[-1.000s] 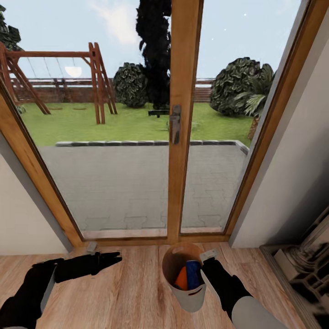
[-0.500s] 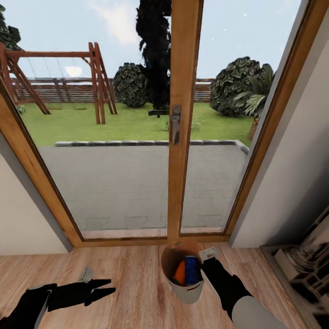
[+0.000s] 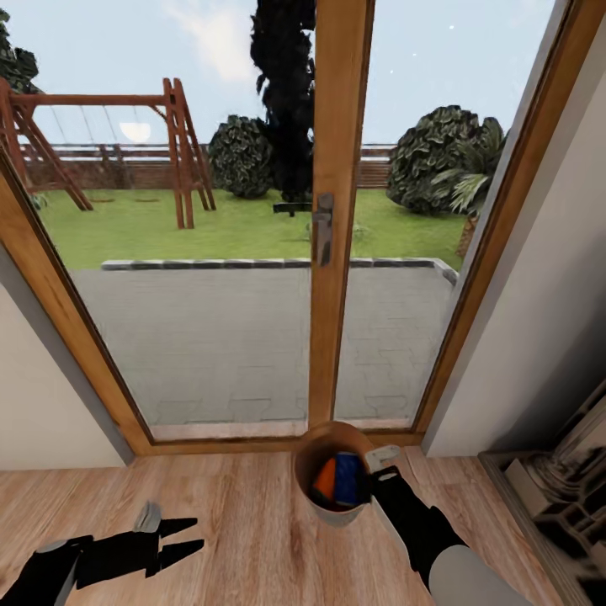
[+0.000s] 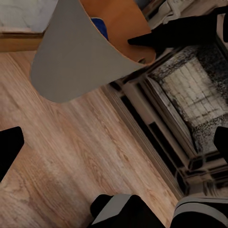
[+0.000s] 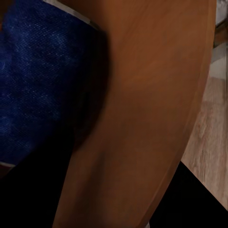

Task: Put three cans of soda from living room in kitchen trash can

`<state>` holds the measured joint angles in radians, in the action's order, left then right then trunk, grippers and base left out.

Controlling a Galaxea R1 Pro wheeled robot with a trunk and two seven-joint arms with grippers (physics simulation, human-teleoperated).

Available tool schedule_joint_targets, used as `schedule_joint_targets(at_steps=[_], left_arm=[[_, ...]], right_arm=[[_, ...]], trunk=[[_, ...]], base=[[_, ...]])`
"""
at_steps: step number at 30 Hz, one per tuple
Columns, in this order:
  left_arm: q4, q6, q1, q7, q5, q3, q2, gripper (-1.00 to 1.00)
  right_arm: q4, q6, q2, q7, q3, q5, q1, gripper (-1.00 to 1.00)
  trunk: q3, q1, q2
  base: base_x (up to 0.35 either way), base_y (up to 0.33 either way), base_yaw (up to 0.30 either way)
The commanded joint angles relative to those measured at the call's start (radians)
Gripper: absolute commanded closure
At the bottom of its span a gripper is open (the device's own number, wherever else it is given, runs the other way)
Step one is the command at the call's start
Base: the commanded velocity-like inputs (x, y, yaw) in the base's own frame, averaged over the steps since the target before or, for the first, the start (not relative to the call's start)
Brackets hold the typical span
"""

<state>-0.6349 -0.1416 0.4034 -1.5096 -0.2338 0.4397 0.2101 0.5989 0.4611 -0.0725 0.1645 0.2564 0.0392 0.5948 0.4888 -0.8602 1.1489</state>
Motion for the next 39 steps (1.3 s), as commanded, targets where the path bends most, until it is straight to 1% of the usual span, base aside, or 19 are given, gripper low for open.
schedule_joint_targets(at_steps=[1,2,3,8,12,34,39], left_arm=[[0.001,0.004,0.000,0.000,0.001,0.004,0.004,-1.00],[0.001,0.007,0.000,-0.001,0.002,0.008,0.009,-1.00],[0.001,0.008,0.000,-0.001,0.002,0.008,0.010,-1.00],[0.001,0.010,0.000,-0.001,0.004,0.011,0.012,-1.00],[0.001,0.010,0.000,-0.001,0.004,0.011,0.012,-1.00],[0.001,0.010,0.000,-0.001,0.004,0.010,0.012,-1.00],[0.001,0.010,0.000,-0.001,0.004,0.010,0.012,-1.00]], right_arm=[[0.001,-0.023,0.000,-0.013,0.000,-0.004,0.000,1.00],[0.001,-0.050,0.000,-0.044,0.000,-0.004,0.000,1.00],[0.001,-0.053,0.000,-0.051,0.000,-0.004,0.000,1.00],[0.001,-0.069,0.000,-0.074,-0.002,-0.005,0.000,1.00],[0.001,-0.070,0.000,-0.075,-0.002,-0.005,0.000,1.00],[0.001,-0.070,0.000,-0.076,-0.002,-0.007,0.000,1.00],[0.001,-0.070,-0.001,-0.076,-0.002,-0.007,0.000,1.00]], trunk=[[0.000,0.000,0.000],[0.000,0.000,0.000],[0.000,0.000,0.000],[0.000,0.000,0.000],[0.000,0.000,0.000],[0.069,-0.084,0.154],[0.089,-0.103,0.189]], base=[[0.000,0.000,0.000],[0.000,0.000,0.000],[0.000,0.000,0.000],[0.000,0.000,0.000],[0.000,0.000,0.000],[0.000,0.000,0.000],[0.000,0.000,0.000]])
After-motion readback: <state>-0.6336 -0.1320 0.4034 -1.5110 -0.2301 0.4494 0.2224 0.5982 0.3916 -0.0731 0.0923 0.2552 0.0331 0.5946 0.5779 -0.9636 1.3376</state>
